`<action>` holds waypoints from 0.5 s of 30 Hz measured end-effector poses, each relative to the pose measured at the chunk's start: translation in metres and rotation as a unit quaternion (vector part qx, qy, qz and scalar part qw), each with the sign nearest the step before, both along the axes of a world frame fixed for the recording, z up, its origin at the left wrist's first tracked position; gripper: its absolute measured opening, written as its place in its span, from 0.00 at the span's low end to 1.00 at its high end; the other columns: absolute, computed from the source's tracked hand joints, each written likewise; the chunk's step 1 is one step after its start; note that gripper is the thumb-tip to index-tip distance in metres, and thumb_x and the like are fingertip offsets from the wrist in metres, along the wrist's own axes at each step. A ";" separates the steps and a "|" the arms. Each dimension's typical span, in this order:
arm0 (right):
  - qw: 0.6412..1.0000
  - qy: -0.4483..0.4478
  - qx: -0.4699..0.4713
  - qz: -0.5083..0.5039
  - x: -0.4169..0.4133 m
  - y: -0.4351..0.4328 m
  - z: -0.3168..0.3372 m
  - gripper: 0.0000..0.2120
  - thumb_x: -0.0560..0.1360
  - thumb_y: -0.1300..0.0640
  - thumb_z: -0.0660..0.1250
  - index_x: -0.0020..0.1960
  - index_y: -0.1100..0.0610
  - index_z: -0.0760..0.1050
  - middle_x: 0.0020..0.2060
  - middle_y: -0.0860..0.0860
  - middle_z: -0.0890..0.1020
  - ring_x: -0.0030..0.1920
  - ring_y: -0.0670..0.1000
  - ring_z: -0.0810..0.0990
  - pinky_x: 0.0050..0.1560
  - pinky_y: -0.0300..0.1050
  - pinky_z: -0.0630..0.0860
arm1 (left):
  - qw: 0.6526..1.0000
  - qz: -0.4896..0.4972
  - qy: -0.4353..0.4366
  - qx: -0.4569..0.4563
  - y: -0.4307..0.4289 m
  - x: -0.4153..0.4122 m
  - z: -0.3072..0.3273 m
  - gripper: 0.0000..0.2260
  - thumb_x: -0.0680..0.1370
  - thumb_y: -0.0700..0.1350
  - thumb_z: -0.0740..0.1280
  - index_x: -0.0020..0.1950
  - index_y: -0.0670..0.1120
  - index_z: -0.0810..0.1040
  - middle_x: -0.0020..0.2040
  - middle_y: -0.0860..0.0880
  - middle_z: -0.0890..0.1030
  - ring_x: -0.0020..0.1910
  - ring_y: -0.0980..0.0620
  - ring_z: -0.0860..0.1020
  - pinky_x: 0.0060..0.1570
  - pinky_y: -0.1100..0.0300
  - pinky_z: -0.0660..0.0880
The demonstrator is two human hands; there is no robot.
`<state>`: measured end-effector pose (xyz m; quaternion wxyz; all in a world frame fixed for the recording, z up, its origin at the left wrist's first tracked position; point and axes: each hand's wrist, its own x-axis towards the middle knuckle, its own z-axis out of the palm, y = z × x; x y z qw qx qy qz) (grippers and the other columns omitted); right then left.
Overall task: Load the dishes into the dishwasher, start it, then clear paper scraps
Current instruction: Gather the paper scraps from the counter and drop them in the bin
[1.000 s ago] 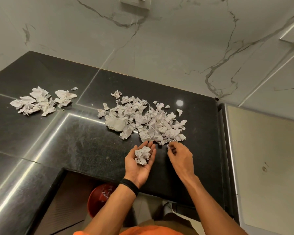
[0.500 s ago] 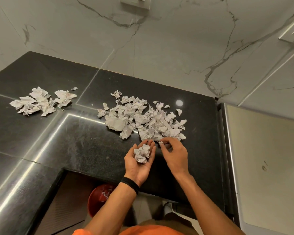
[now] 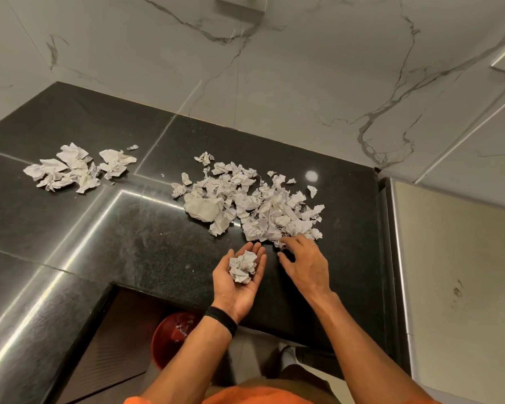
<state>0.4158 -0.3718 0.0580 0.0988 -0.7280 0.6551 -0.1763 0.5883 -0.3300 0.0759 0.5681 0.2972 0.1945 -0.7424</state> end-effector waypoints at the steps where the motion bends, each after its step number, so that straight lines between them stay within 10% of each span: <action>1: 1.000 0.012 -0.003 0.005 0.002 -0.002 0.000 0.14 0.77 0.48 0.72 0.61 0.48 0.80 0.53 0.45 0.81 0.55 0.48 0.78 0.48 0.44 0.78 | 1.000 -0.003 -0.001 -0.001 0.000 -0.001 0.001 0.20 0.84 0.49 0.59 0.68 0.35 0.76 0.63 0.35 0.81 0.64 0.38 0.79 0.65 0.45 0.75; 8: 1.000 -0.009 -0.017 -0.016 0.002 -0.004 0.006 0.06 0.78 0.51 0.70 0.54 0.49 0.83 0.49 0.43 0.81 0.51 0.47 0.79 0.44 0.42 0.76 | 1.000 -0.006 -0.008 -0.005 0.000 -0.001 0.000 0.20 0.84 0.49 0.58 0.67 0.35 0.76 0.64 0.35 0.81 0.65 0.38 0.79 0.66 0.45 0.74; 15: 0.973 -0.211 -0.085 -0.048 0.002 0.039 0.032 0.07 0.77 0.57 0.74 0.54 0.52 0.82 0.48 0.42 0.82 0.49 0.41 0.80 0.51 0.39 0.79 | 1.000 -0.010 -0.012 0.005 -0.002 -0.005 -0.006 0.20 0.84 0.49 0.59 0.67 0.36 0.77 0.64 0.35 0.81 0.64 0.38 0.79 0.67 0.45 0.74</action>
